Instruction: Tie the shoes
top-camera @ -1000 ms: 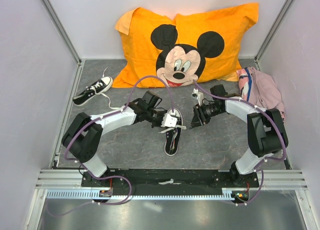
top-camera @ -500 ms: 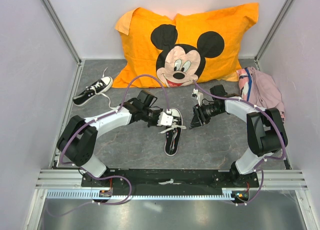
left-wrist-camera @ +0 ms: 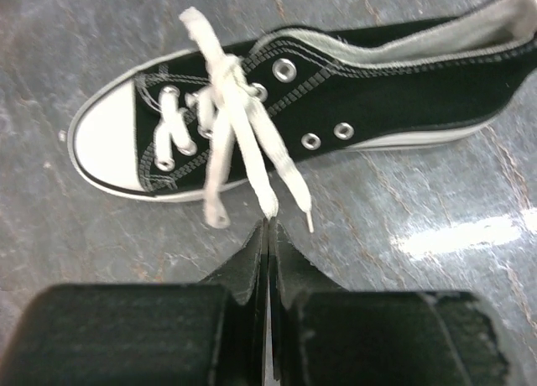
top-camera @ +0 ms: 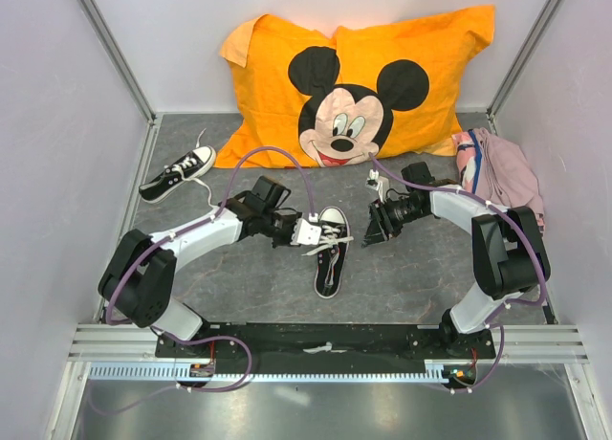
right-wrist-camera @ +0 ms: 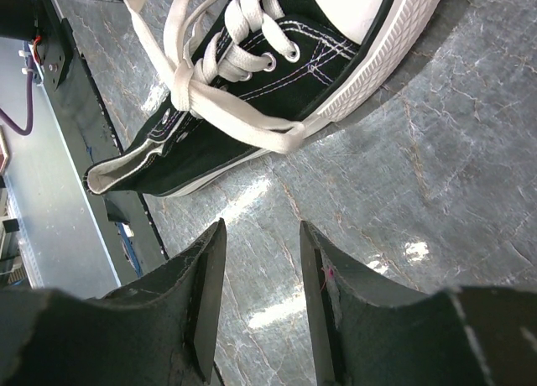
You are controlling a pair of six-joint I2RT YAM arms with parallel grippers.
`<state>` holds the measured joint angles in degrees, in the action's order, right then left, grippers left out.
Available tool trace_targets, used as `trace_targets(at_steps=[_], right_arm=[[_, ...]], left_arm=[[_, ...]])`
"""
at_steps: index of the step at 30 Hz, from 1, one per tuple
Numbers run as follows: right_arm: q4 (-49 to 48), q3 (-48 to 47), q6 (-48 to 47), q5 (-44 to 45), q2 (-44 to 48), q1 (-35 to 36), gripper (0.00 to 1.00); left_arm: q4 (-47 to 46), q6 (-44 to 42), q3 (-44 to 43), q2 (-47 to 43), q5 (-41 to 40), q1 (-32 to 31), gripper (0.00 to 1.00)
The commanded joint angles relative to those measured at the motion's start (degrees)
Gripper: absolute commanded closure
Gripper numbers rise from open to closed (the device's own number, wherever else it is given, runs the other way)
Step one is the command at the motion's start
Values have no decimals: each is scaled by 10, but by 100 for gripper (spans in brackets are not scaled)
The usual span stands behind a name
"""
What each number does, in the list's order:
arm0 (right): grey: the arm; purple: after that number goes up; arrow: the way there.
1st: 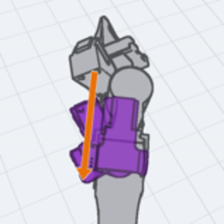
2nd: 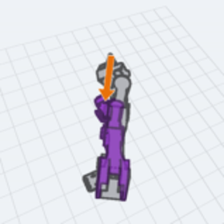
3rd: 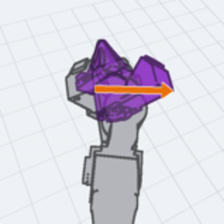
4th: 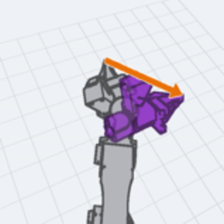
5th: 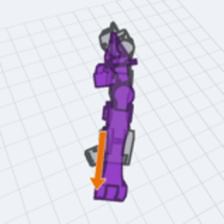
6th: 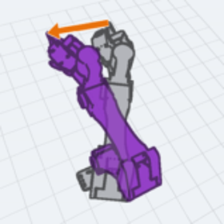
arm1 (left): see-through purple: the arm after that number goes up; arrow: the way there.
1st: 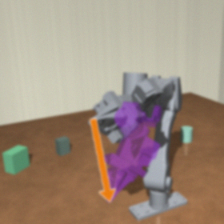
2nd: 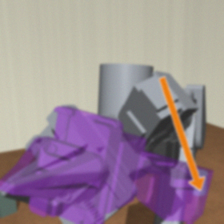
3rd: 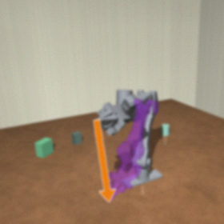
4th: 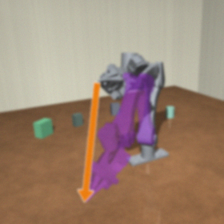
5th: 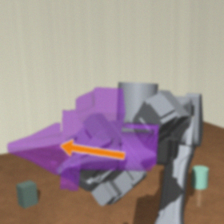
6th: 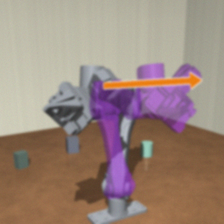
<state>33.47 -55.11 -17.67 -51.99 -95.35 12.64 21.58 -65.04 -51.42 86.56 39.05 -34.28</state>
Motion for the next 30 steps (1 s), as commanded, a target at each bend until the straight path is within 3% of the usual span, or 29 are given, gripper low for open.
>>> trace_targets(at_steps=[1,17,30], right_arm=[[-10,-13,-3,-4,2,2,52],[-37,-23,33,-27,-5,12,46],[-114,-25,132,-47,-26,41,37]], left_arm=[[28,-36,11,-26,-4,13,98],[79,-84,34,-39,-19,52,98],[105,-127,60,-44,-27,61,98]])
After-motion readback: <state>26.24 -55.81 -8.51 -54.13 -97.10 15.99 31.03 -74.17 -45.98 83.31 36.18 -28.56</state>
